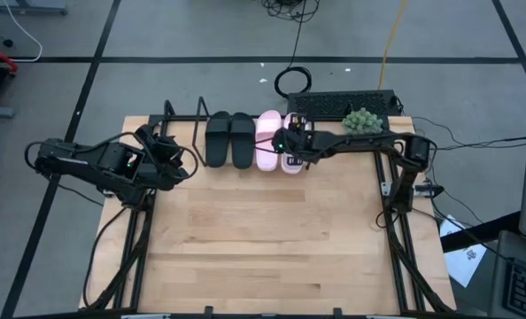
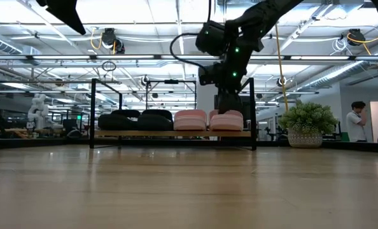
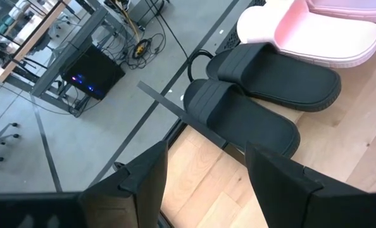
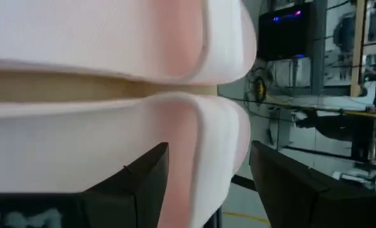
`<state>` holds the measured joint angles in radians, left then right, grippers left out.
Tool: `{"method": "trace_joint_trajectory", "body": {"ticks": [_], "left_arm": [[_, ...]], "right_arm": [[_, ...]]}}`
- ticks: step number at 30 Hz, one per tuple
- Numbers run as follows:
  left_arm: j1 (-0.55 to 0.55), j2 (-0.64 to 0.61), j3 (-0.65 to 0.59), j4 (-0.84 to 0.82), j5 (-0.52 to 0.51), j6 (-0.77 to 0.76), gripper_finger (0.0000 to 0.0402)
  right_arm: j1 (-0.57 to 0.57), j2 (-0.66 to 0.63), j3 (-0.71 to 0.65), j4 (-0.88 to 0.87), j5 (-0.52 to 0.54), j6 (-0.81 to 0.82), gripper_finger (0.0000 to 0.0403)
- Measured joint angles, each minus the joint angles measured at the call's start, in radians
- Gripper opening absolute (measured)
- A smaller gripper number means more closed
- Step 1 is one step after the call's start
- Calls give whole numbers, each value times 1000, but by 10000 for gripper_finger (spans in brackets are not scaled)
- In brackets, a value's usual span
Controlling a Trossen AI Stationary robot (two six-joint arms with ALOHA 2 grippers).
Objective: Pick and place slides into the shelf
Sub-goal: Return to Home Position
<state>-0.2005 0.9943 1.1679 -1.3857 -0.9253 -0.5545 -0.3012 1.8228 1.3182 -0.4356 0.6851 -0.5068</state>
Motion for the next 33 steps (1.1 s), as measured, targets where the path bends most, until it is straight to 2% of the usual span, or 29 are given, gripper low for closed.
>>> {"method": "trace_joint_trajectory", "body": {"ticks": [6, 8, 14, 16, 20, 22, 27, 30, 33], "left_arm": [[0, 0, 0, -2, 7, 0, 214], [0, 0, 0, -9, 25, -4, 214], [-26, -2, 0, -61, 204, -108, 214], [-54, -2, 0, -62, 236, -164, 214], [-135, -2, 0, -38, 281, -269, 214], [-183, -2, 0, -10, 309, -298, 214], [-314, -1, 0, 50, 297, -384, 214], [-386, 3, 0, 105, 267, -402, 208], [-451, 13, 0, 155, 213, -391, 172]], "right_arm": [[44, -51, 0, 2, 38, 19, 211], [80, -81, 0, -20, 83, 50, 211], [311, -229, 0, -59, 286, 155, 210], [396, -294, 0, -51, 287, 241, 210], [530, -407, 0, -64, 280, 560, 198], [583, -458, 0, -94, 253, 701, 182], [676, -515, 1, -187, 86, 935, 116], [721, -518, 1, -241, 49, 996, 65], [756, -519, 1, -271, 54, 1020, 14]]}}
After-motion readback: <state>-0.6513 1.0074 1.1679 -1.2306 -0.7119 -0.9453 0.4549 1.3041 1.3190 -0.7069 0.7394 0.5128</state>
